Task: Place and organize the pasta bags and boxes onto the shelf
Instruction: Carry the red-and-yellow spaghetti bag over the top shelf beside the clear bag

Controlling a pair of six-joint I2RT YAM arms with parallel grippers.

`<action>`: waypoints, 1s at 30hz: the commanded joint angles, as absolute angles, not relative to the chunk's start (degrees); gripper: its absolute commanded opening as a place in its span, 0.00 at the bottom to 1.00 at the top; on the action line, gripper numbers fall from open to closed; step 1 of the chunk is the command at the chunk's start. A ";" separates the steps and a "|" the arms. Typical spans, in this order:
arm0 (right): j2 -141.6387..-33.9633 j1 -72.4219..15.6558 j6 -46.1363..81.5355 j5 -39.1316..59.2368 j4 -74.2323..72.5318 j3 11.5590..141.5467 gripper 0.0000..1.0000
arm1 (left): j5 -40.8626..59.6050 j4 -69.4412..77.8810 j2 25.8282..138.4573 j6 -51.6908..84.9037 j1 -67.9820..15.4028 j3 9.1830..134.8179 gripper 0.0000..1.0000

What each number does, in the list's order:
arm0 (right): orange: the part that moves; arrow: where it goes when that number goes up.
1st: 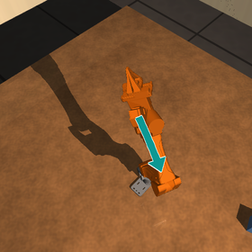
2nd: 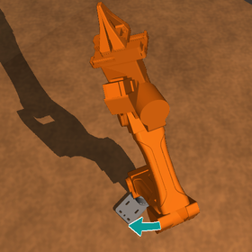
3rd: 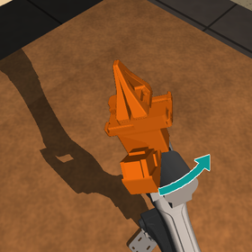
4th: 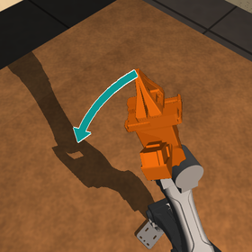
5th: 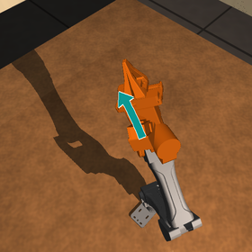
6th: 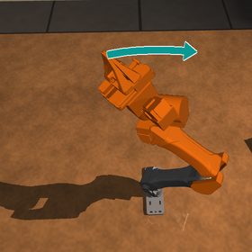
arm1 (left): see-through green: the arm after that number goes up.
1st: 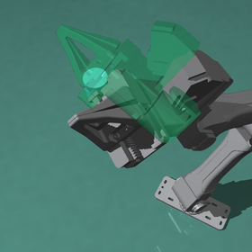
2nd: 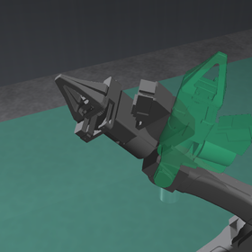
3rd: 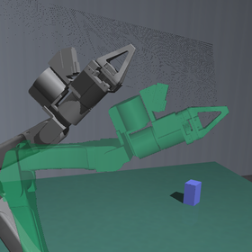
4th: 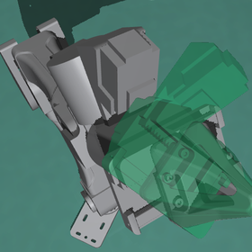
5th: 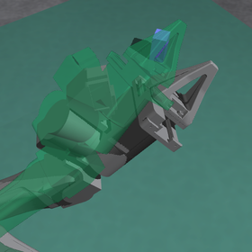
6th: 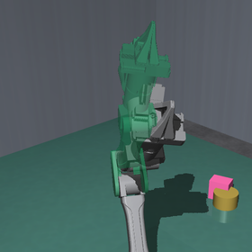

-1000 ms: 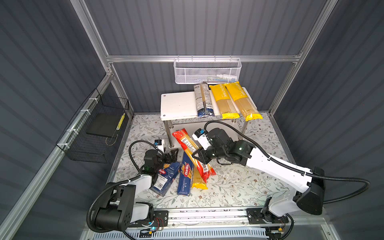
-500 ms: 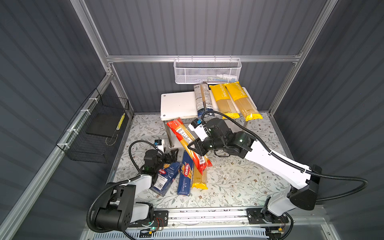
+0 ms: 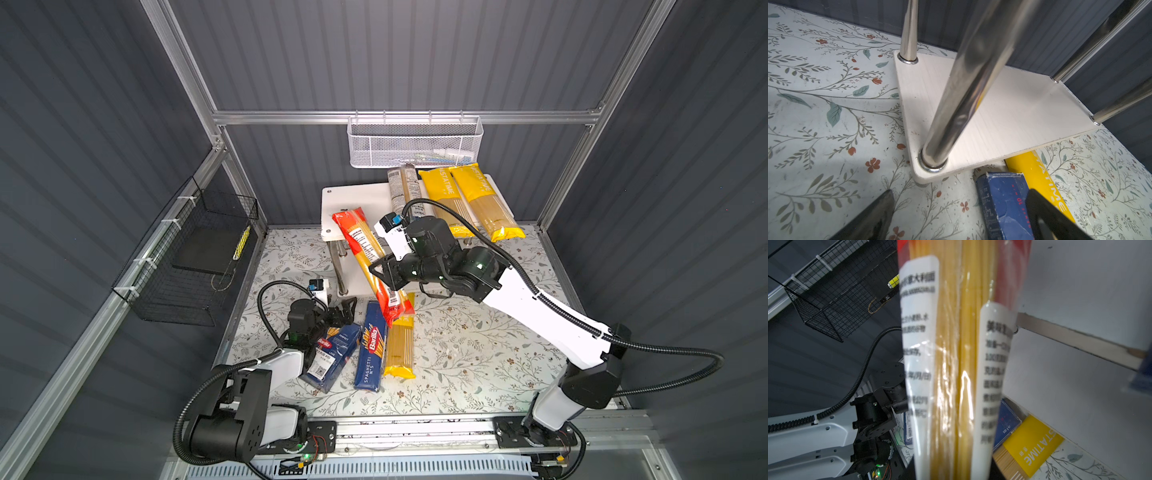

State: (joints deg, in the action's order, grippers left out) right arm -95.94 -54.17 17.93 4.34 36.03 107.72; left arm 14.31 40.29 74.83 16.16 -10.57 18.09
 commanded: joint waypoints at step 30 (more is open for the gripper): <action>-113.44 -48.93 15.84 -3.82 23.12 135.91 0.24 | 15.32 36.56 74.53 17.78 -11.08 15.91 0.99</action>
